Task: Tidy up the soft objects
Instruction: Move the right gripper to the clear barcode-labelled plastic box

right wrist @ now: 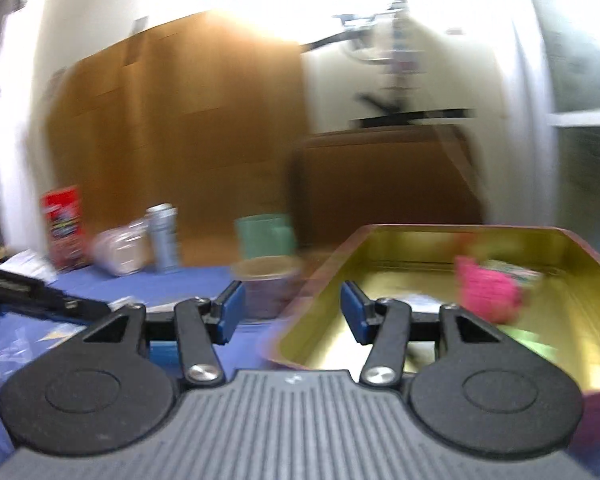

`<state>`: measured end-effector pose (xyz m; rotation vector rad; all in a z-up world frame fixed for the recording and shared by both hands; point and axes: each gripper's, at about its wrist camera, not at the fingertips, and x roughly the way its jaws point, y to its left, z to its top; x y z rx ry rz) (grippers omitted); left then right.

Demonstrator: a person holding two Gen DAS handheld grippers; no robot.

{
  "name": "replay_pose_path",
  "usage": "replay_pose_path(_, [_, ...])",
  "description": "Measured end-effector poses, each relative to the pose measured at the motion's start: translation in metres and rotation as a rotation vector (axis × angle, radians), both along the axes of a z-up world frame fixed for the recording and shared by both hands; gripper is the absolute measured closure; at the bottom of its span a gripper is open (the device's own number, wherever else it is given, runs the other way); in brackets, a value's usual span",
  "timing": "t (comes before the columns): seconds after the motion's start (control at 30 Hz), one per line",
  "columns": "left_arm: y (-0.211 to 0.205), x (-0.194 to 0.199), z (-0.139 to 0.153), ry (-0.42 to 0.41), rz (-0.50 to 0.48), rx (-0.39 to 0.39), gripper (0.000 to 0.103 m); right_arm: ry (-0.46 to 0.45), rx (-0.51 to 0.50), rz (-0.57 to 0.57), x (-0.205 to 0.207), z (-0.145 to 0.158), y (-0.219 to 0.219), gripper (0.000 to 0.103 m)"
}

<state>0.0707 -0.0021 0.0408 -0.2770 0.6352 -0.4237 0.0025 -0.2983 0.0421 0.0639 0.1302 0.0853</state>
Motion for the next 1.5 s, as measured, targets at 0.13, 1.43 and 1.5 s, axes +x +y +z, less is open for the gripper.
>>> replay_pose_path(0.13, [0.041, 0.009, -0.017, 0.005, 0.129, 0.036, 0.04, 0.077, -0.035, 0.151, 0.034, -0.001, 0.046, 0.048])
replay_pose_path(1.43, [0.121, 0.004, -0.037, -0.042, 0.444, -0.274, 0.016, 0.338, -0.337, 0.539, 0.134, -0.035, 0.228, 0.026])
replay_pose_path(1.5, [0.12, 0.005, -0.037, -0.041, 0.439, -0.268, 0.016, 0.339, -0.37, 0.593, 0.121, -0.035, 0.224, 0.026])
